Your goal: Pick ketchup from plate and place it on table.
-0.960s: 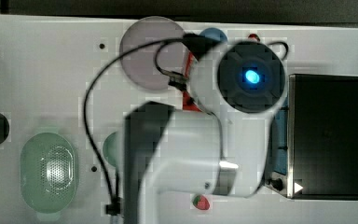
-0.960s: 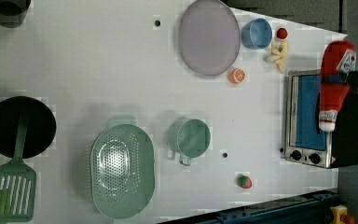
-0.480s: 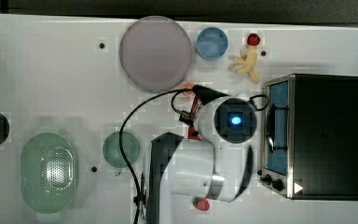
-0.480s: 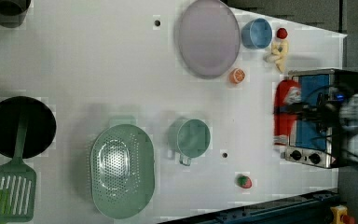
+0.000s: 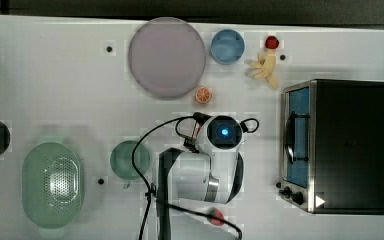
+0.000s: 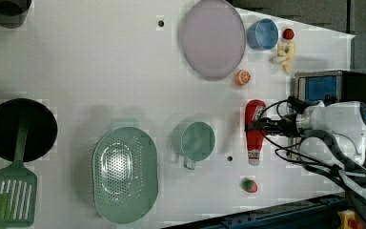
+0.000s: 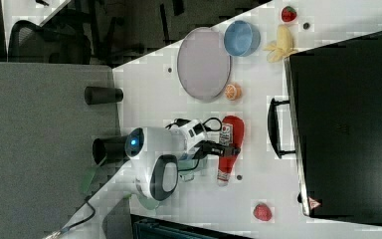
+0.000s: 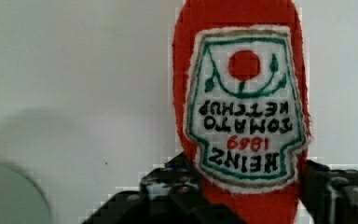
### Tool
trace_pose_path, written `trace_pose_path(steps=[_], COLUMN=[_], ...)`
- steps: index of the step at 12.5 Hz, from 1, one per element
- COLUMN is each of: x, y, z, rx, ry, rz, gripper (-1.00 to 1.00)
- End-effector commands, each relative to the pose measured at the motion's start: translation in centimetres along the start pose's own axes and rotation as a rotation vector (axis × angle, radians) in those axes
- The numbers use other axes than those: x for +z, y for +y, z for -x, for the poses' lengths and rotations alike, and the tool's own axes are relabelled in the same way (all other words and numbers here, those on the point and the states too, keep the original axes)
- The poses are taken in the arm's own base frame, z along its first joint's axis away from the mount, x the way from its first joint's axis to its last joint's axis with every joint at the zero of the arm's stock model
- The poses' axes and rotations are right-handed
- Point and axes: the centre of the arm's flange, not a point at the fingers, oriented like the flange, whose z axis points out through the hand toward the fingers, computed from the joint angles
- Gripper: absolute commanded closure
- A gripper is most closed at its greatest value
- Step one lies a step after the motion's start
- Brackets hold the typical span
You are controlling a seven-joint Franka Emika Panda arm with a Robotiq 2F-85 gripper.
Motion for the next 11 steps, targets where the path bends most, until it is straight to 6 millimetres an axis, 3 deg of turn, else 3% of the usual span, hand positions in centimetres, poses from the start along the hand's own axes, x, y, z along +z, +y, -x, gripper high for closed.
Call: trace_pose_path(steps=[1,3,5,8,11], x=[-1.3,-3.1,-7.6,-18.3,-28.1], y=[-1.1,-1.2,-1.5,-2.5,-3.0], z=[-1.5,-1.8,-2.0,-1.4,1.1], rx=[-0.025,-0.024,0.023,0.173,0.357], ry=[0.096,0.125,0.162,0.212,0.169], rz=[-0.018,-0.025,-0.043,-0.083,-0.097], gripper=[-0.66,-1.0,-1.0,-1.0,-1.0])
